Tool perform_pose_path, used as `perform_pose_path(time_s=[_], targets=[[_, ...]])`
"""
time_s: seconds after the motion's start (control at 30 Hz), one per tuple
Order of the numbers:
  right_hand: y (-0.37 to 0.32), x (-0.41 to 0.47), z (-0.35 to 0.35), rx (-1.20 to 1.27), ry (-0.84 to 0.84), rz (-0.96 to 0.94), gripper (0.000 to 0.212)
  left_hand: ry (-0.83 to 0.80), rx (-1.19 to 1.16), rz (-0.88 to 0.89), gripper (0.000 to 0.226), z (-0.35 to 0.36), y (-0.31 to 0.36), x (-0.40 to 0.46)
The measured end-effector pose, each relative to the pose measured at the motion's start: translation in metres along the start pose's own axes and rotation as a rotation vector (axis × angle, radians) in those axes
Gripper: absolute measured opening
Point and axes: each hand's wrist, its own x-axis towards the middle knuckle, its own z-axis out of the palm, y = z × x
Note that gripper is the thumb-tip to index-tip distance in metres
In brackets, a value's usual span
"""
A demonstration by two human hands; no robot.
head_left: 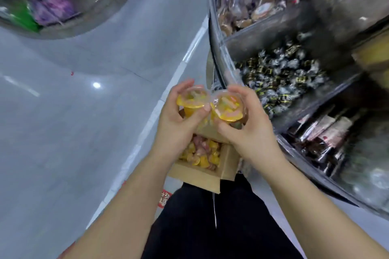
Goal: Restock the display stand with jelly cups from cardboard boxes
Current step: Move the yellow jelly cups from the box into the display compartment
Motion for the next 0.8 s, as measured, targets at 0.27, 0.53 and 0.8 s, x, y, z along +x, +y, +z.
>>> perform_pose_path(time_s=[0.27, 0.53, 0.8], targets=[[-0.081, -0.041, -0.141, -0.015, 0.211, -0.199, 0.069, -0.309, 0.007, 0.321, 0.057, 0.108, 0.126, -0.004], [-0.074, -0.056, -0.274, -0.125, 0.531, -0.272, 0.047, -0.553, 0.053, 0.516, 0.051, 0.240, 0.155, 0.013], [-0.032, -0.040, -0.327, -0.189, 0.613, -0.011, 0.051, -0.703, 0.223, 0.391, 0.063, 0.293, 0.150, 0.043]])
